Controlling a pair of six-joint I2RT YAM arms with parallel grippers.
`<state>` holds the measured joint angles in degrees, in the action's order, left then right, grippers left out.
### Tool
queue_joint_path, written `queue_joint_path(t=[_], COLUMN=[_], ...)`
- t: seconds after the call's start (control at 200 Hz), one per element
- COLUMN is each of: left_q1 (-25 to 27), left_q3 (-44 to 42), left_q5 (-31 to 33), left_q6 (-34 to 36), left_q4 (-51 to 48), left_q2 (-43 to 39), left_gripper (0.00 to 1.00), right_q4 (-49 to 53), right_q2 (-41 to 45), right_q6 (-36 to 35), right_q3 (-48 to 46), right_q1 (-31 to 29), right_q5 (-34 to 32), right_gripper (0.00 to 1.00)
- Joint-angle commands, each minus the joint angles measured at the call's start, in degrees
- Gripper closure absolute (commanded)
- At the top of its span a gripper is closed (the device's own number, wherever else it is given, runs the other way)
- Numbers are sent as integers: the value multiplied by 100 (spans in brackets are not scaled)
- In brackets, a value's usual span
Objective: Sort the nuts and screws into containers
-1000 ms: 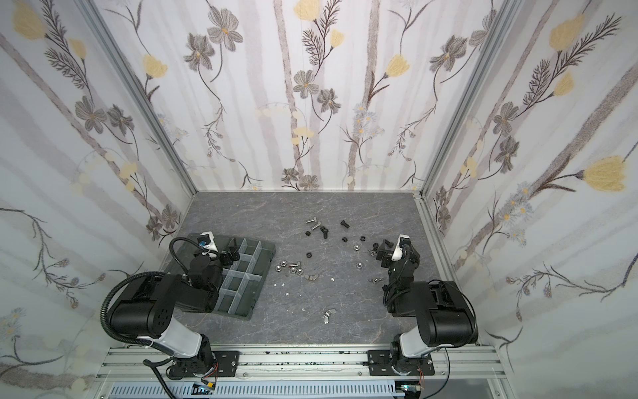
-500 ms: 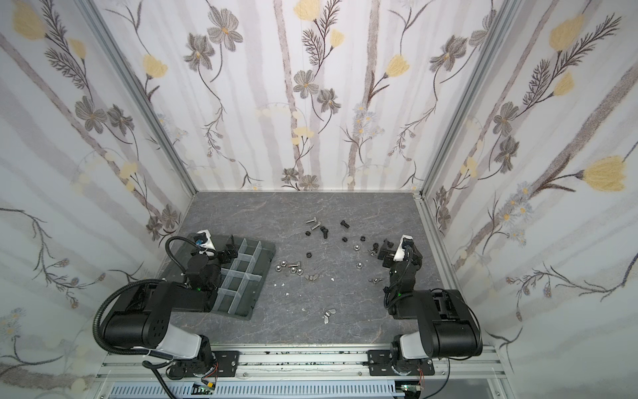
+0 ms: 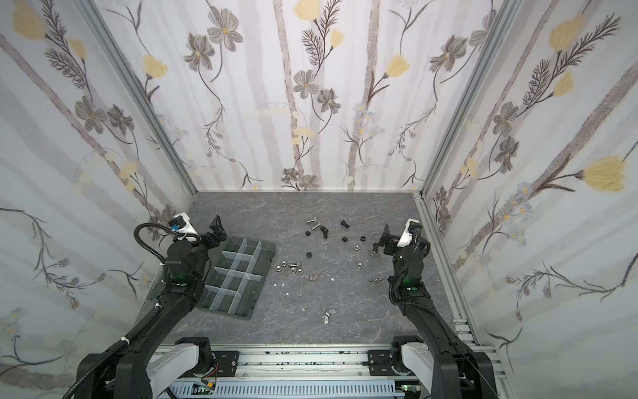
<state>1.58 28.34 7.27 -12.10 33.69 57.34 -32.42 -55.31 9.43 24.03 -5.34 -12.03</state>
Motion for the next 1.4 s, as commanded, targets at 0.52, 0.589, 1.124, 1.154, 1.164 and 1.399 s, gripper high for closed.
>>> queue_joint_path(t=[0.52,0.589,1.124,1.154,1.164,1.399], left_q1=[2397,2466,2549,2549,2549,2548], left_q3=[1531,1435,1096,1072,1063,872], left_q5=[755,765,1024,997,996,808], left_q6=[-873,-1046,-1379,-1391,-1403,-1418], left_q4=[-3705,-3702,-3425,-3405,-3398,-3332], left_q2=[-310,-334,-496,-561,-580,-951], left_gripper=[0,0,0,0,0,0], right_q4=[3708,3815,4293,4384,4405,4628], right_q2=[-791,-1182,-5048,-5307,-5372,-6851], right_q6=[398,347,-110,-110,-109,24], right_q3=[2075,2357,5434,5687,5759,7189], right_q1=[-1643,-1753,-2450,-2477,-2482,-2554], right_q5=[931,1028,668,649,638,515], right_gripper=[8,10,12,13,13,17])
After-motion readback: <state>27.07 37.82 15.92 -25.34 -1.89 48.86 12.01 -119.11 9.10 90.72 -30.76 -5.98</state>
